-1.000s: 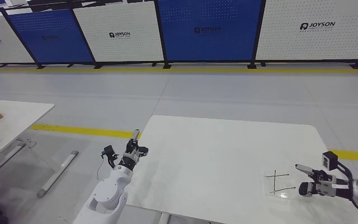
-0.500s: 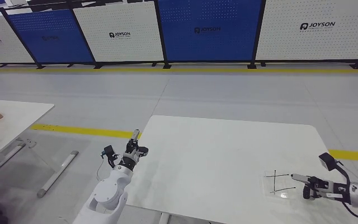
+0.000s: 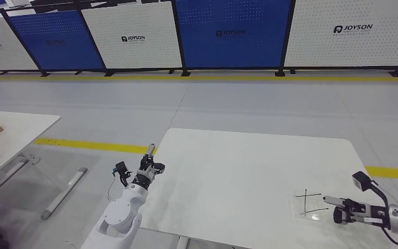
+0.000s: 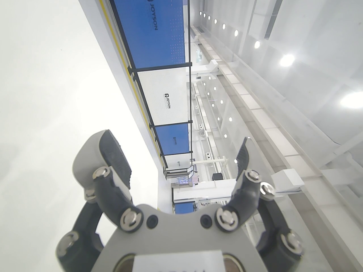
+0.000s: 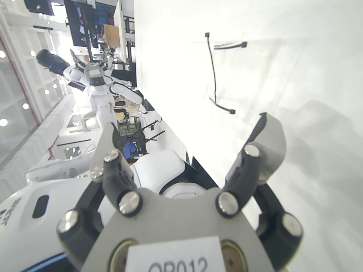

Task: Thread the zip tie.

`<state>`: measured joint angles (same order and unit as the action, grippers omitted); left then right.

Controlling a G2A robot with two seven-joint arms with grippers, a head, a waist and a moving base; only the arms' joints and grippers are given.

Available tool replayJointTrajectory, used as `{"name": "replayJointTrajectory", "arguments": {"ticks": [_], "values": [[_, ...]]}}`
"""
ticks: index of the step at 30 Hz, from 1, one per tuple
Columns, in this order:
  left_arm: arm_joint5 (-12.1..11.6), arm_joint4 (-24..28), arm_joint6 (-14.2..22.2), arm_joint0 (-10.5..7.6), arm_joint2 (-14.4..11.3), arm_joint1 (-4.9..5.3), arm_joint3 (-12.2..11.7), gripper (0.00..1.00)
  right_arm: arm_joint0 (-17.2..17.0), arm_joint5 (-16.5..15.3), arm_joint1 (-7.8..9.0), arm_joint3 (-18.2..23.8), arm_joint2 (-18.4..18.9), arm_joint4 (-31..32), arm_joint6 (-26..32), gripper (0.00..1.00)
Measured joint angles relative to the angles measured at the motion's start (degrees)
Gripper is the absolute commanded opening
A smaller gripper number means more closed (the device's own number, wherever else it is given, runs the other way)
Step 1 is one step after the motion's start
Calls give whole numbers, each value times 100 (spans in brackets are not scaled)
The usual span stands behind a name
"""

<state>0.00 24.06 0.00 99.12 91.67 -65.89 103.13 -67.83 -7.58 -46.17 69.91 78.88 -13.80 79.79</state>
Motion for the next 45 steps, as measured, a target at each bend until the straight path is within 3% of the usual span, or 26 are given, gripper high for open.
{"name": "replayJointTrajectory", "arguments": {"ticks": [12,17,25,27,28,29,30,31,32,33,36,39,45], "values": [[0,0,0,0,0,0,0,100,13,-4,6,-19,-53,-31,-19,100],[0,0,0,0,0,0,0,100,8,190,-15,-29,-137,63,-395,100],[0,0,0,0,0,0,0,100,121,216,-37,-252,-242,77,-479,100],[0,0,0,0,0,0,0,100,157,212,-40,-313,-268,102,-466,65],[0,0,0,0,0,0,0,100,171,211,-40,-333,-277,118,-463,62],[0,0,0,0,0,0,0,100,186,210,-40,-358,-288,136,-461,69],[0,0,0,0,0,0,0,100,194,207,-40,-377,-293,141,-454,87],[0,0,0,0,0,0,0,100,201,206,-40,-399,-297,138,-437,79],[0,0,0,0,0,0,0,100,210,199,-39,-432,-298,115,-395,49],[0,0,0,0,0,0,0,100,218,186,-37,-461,-297,95,-357,44],[0,0,0,0,0,0,0,100,242,141,-33,-560,-301,73,-281,43],[0,0,0,0,0,0,0,100,274,155,-36,-644,-342,103,-257,49],[0,0,0,0,0,0,0,100,358,134,-48,-845,-413,89,-180,42]]}}
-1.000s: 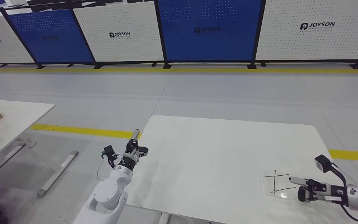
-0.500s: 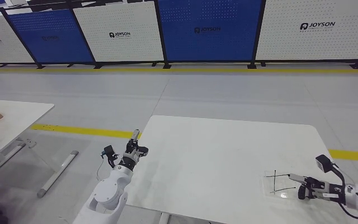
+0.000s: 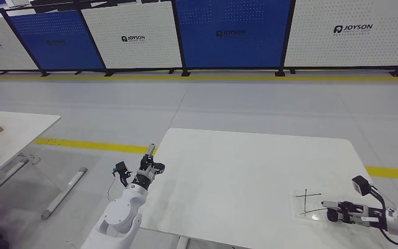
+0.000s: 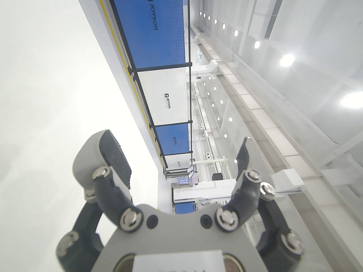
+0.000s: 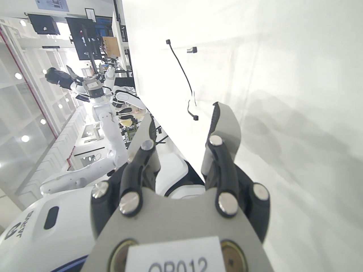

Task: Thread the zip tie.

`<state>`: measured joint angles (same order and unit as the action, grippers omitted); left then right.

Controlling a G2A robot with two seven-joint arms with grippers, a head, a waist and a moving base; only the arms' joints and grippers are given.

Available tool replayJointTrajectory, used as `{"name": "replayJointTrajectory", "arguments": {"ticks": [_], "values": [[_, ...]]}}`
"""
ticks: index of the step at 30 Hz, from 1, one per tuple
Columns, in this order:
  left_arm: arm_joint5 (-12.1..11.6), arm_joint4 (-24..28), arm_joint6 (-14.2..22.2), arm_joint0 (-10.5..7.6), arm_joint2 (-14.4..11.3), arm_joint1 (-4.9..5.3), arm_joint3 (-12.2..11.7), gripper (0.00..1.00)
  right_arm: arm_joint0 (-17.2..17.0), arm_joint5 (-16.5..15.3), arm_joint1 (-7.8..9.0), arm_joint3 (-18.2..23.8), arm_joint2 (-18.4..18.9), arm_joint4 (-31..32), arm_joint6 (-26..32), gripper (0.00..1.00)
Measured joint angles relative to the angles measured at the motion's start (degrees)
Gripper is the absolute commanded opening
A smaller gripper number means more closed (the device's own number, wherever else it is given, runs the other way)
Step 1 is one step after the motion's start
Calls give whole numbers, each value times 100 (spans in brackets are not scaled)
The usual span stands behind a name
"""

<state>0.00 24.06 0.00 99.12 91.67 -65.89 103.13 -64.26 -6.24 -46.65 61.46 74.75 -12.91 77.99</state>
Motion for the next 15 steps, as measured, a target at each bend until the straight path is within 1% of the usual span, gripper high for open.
{"name": "replayJointTrajectory", "arguments": {"ticks": [1,3,4,5,8,9,10,13,15], "values": [[0,0,0,0,0,0,0,100,12,-12,-1,-26,-8,0,5,37],[0,0,0,0,0,0,0,100,33,-35,-4,-73,-26,0,13,35],[0,0,0,0,0,0,0,100,41,-42,-5,-88,-33,0,14,30],[0,0,0,0,0,0,0,100,48,-49,-6,-104,-40,0,15,28],[0,0,0,0,0,0,0,100,63,-53,-7,-132,-61,9,17,29],[0,0,0,0,0,0,0,100,68,-49,-7,-137,-68,16,21,32],[0,0,0,0,0,0,0,100,74,-44,-7,-142,-74,22,25,32],[0,0,0,0,0,0,0,100,88,-37,-8,-162,-93,24,35,30],[0,0,0,0,0,0,0,100,98,-38,-10,-182,-105,11,37,27]]}}
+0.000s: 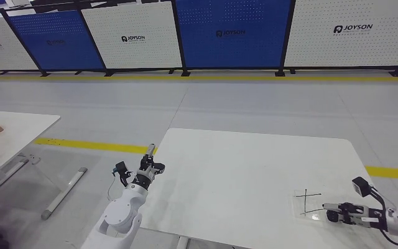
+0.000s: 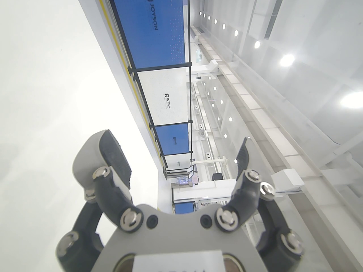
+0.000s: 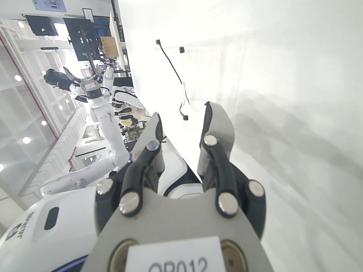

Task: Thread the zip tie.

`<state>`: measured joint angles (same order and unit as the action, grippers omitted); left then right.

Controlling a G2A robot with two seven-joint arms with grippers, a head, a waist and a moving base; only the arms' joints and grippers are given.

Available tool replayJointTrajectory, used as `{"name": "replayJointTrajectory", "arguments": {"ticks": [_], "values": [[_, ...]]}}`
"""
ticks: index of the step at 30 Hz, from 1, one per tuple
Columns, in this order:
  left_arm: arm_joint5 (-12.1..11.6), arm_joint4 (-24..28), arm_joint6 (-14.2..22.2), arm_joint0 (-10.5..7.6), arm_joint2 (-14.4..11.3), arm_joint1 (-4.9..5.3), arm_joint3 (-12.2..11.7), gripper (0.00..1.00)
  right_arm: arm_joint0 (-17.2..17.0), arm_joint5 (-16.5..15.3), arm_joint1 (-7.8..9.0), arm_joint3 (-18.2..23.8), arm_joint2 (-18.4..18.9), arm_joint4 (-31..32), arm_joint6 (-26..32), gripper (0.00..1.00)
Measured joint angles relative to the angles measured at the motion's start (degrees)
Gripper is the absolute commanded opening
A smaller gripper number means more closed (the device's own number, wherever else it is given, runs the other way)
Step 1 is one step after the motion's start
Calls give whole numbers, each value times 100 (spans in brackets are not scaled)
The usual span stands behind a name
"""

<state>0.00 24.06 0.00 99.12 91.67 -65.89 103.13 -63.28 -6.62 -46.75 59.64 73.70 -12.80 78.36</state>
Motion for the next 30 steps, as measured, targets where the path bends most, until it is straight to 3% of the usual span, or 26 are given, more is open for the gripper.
{"name": "replayJointTrajectory", "arguments": {"ticks": [3,8,17,19,21,30], "values": [[0,0,0,0,0,0,0,100,15,-1,-1,-21,-17,0,1,22],[0,0,0,0,0,0,0,100,42,17,-4,-35,-47,11,0,25],[0,0,0,0,0,0,0,100,122,64,-18,-92,-117,-4,3,18],[0,0,0,0,0,0,0,100,139,74,-19,-109,-121,-18,9,14],[0,0,0,0,0,0,0,100,159,79,-22,-134,-126,-48,28,0],[0,0,0,0,0,0,0,100,205,30,-29,-220,-142,-170,96,0]]}}
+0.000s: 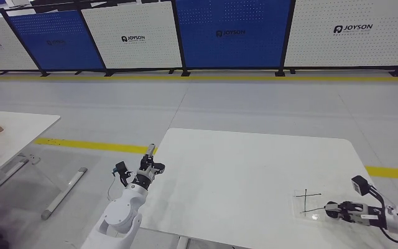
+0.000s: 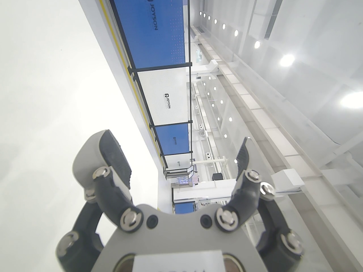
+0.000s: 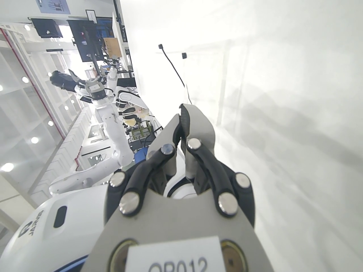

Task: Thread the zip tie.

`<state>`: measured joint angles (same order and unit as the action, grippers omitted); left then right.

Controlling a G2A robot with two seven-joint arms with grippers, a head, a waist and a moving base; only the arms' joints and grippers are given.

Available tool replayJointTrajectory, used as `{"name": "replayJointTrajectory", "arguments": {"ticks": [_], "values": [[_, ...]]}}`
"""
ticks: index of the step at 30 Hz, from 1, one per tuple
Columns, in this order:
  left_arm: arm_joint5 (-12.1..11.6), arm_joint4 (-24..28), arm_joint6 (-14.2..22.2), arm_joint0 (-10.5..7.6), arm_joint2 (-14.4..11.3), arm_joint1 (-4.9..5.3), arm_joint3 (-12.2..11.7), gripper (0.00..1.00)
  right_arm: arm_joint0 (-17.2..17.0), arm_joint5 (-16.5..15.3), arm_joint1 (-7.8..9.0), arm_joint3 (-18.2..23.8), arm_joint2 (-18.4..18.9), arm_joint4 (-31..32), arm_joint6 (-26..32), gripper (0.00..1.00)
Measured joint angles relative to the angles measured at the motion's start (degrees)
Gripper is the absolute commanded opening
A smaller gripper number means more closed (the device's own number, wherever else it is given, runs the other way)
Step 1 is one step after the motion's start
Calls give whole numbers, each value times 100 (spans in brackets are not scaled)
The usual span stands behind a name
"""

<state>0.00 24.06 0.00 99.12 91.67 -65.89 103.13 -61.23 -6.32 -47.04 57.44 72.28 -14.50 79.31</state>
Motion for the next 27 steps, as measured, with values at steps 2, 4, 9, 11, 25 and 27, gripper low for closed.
{"name": "replayJointTrajectory", "arguments": {"ticks": [2,4,9,11,25,27], "values": [[0,0,0,0,0,0,0,100,-22,-77,7,-11,29,-106,34,0],[0,0,0,0,0,0,0,100,-62,-159,19,2,64,-231,35,0],[0,0,0,0,0,0,0,100,-259,-413,97,137,227,-670,33,0],[0,0,0,0,0,0,0,100,-371,-541,142,217,338,-915,33,0],[0,0,0,0,0,0,0,100,-850,-1019,226,613,570,-2165,33,0],[0,0,0,0,0,0,0,100,-850,-1019,226,613,570,-2166,33,0]]}}
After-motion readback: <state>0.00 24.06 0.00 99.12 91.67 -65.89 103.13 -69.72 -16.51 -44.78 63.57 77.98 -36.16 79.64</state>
